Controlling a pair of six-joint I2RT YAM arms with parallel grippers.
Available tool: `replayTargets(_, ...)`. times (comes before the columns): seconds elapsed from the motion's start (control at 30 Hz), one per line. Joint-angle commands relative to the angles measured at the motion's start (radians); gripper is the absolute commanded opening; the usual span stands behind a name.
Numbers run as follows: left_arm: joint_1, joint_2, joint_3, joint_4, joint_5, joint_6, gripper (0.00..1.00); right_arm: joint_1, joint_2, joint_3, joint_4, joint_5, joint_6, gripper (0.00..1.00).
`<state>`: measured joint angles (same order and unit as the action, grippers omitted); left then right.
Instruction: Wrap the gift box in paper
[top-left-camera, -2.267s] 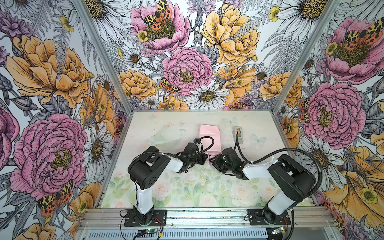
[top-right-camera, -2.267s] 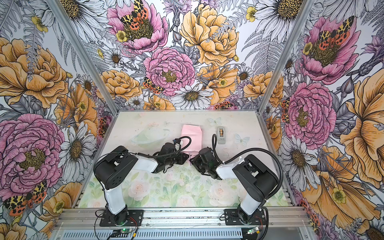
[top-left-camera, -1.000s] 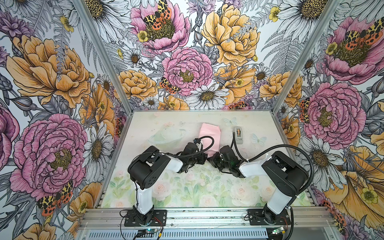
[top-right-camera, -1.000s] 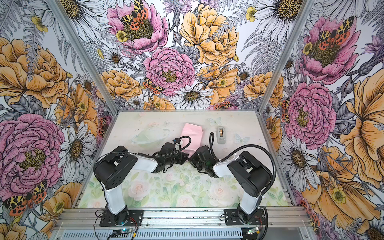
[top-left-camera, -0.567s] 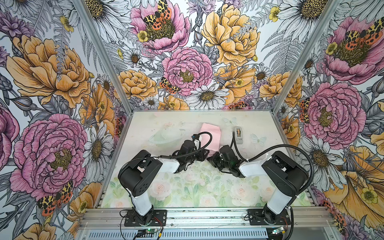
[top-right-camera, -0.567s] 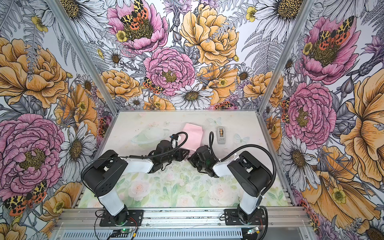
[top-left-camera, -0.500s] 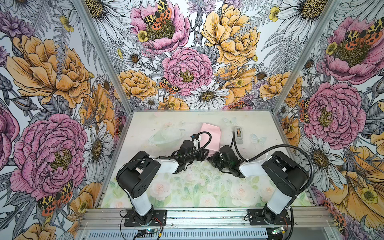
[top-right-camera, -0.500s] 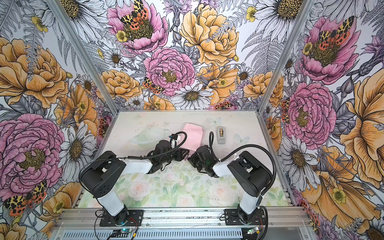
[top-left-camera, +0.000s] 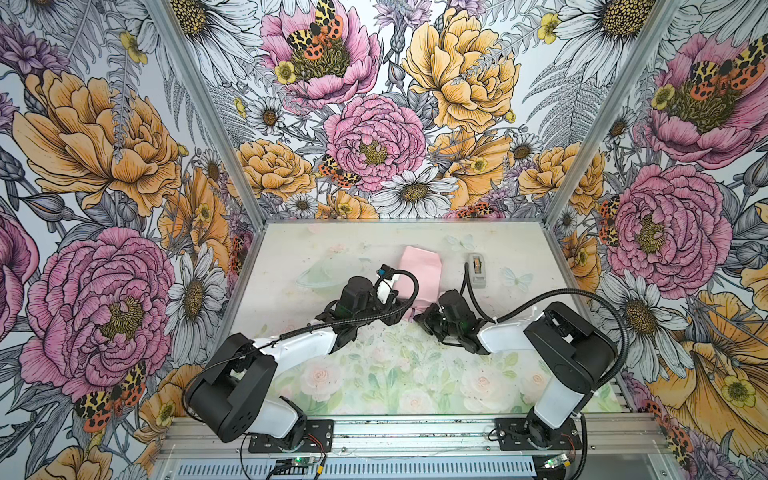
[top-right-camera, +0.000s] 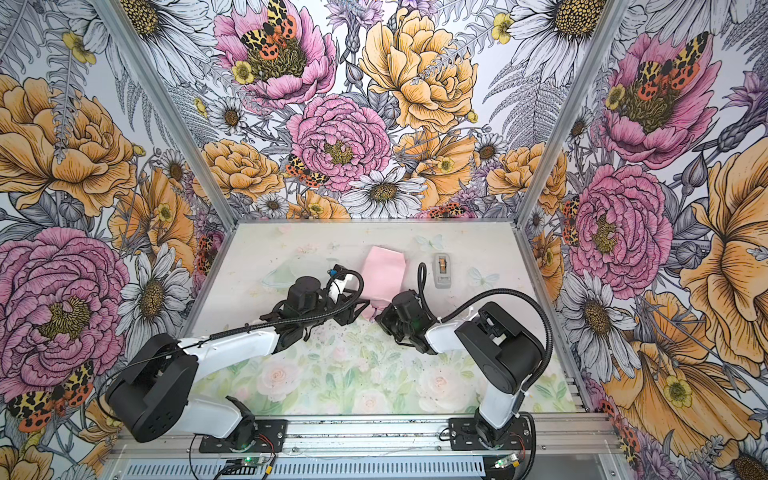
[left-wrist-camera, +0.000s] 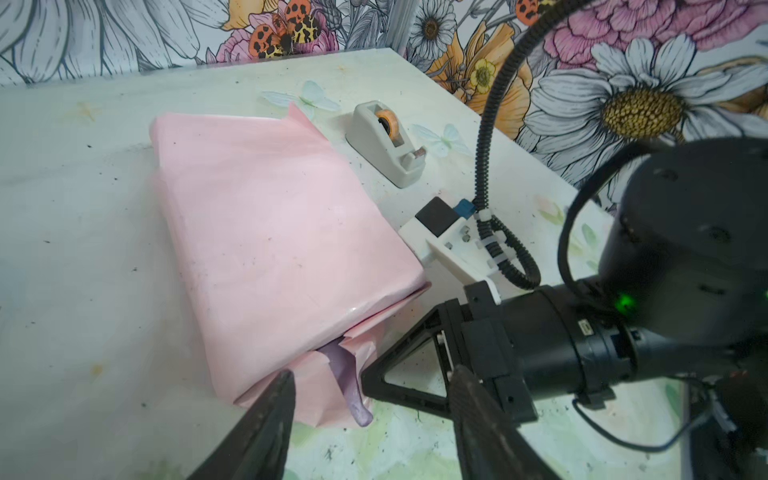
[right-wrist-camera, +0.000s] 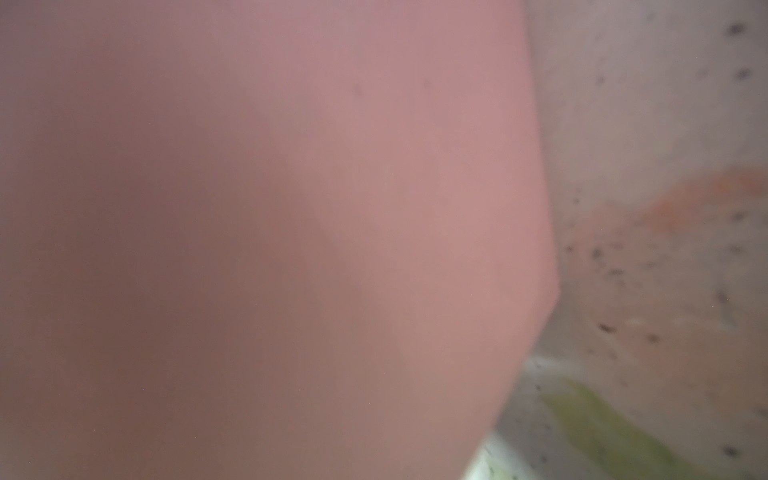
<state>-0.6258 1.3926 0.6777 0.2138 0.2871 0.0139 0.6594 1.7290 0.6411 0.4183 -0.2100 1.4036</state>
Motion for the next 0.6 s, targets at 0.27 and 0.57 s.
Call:
replayTargets(0.27,0.006,-0.039,0.024,-0.344,0.045,0.972,0.57,-0.012,-0.016,0.031,-0.004,0.009,-0.026,0.0)
replayTargets(0.57,0.009,0.116,0.071,-0.317,0.032,1.114,0.53,-0.012,-0.016,0.031,-0.004,0.006,-0.026,0.0)
